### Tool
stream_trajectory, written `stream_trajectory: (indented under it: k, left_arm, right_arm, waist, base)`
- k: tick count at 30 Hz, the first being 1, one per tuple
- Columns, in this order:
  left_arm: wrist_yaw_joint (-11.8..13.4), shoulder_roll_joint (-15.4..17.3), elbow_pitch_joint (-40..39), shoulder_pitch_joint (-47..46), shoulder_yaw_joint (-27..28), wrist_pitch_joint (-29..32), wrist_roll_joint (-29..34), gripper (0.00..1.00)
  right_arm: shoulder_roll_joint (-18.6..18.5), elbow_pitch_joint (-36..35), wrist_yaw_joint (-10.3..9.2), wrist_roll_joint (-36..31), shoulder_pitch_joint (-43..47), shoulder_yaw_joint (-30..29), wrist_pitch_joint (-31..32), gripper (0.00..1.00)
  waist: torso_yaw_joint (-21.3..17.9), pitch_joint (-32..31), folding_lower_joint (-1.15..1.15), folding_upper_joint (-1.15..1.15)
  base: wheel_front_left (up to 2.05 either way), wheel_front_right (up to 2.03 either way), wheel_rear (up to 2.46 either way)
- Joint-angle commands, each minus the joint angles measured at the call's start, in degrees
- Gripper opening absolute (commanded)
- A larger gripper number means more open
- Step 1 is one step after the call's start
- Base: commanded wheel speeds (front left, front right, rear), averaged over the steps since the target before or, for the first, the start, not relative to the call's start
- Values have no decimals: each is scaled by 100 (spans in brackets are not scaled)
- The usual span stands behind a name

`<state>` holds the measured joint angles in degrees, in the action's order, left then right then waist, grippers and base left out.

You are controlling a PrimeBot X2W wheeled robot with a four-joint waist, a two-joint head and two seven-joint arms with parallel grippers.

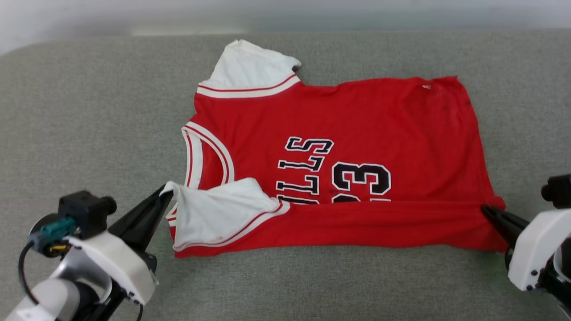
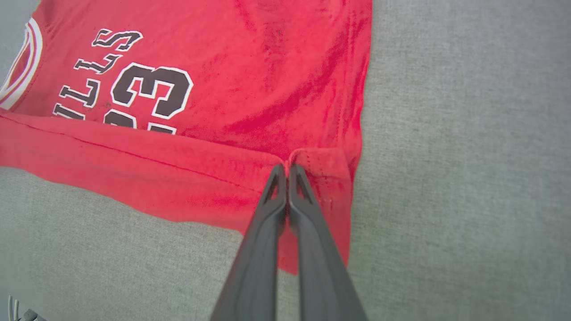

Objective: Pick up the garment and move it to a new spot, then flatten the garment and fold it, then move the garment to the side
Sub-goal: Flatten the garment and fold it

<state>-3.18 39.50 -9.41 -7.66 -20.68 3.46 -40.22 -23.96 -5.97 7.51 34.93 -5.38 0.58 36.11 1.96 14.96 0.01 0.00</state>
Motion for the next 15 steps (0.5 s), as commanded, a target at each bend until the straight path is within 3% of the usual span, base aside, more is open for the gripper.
stream_trajectory:
  k: [1, 14, 15]
  left_arm:
    - [-64, -67, 194, -250, -53, 34, 44, 0]
    - [-264, -553, 1694, -1326, -494, -139, 300, 0]
    - [-259, -595, 1825, -1351, -503, -187, 317, 8]
  right_arm:
    - [21, 126, -5, -130, -223, 54, 69, 0]
    - [130, 975, -5, -633, -940, 333, -95, 0]
    - [135, 1032, -5, -646, -964, 356, -128, 0]
  waist:
    - [-9, 198, -1, 0]
    - [1, 484, -1, 0]
    - [-2, 476, -1, 0]
  base:
    - [0, 0, 0]
    - [0, 0, 0]
    - [0, 0, 0]
